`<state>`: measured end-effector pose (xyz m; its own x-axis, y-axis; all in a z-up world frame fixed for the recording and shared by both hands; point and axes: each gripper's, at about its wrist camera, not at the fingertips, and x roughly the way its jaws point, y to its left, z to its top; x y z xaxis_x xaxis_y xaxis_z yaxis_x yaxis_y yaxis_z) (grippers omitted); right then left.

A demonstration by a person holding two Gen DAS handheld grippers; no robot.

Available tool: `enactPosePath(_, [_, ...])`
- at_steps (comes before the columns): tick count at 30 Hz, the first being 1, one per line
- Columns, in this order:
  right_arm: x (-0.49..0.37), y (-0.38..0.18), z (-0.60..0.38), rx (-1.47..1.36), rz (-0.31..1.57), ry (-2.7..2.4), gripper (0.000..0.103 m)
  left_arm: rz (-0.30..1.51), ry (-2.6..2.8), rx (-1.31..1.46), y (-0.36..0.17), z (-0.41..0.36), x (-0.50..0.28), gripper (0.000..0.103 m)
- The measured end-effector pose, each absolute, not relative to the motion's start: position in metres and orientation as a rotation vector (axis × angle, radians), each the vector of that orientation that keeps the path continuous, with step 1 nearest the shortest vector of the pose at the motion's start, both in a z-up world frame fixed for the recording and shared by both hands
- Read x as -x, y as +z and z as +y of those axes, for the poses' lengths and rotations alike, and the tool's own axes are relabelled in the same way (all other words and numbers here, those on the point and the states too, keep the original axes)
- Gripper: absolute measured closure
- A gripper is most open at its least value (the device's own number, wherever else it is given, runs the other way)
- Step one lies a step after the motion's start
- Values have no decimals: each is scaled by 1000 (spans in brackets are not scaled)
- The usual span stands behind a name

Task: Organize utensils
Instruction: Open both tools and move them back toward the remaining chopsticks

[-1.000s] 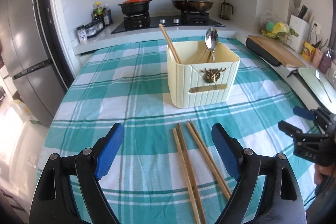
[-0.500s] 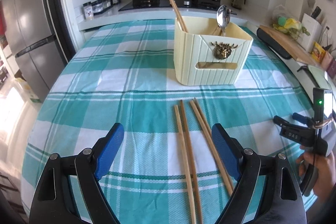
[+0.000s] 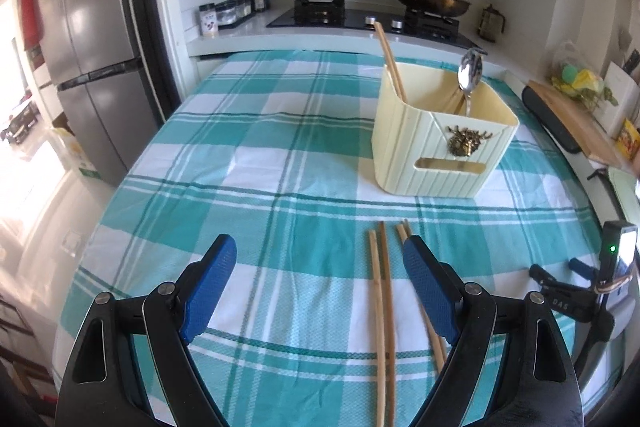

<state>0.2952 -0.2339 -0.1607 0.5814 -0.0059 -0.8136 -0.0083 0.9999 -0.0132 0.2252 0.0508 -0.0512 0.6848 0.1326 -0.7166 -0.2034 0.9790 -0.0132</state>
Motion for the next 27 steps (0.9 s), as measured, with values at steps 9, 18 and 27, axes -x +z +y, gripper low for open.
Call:
enactPosePath(9, [-295,-161,-233,16,950,1,0,862,278,159,-67,60,-221,17])
enactPosePath(18, [-295,-161,-233,16,950,2,0,836,267,99,-53,44,-216,16])
enactPosePath(27, [-295,-161,-234,16,950,2,0,826,219,143,-64,48,-219,16])
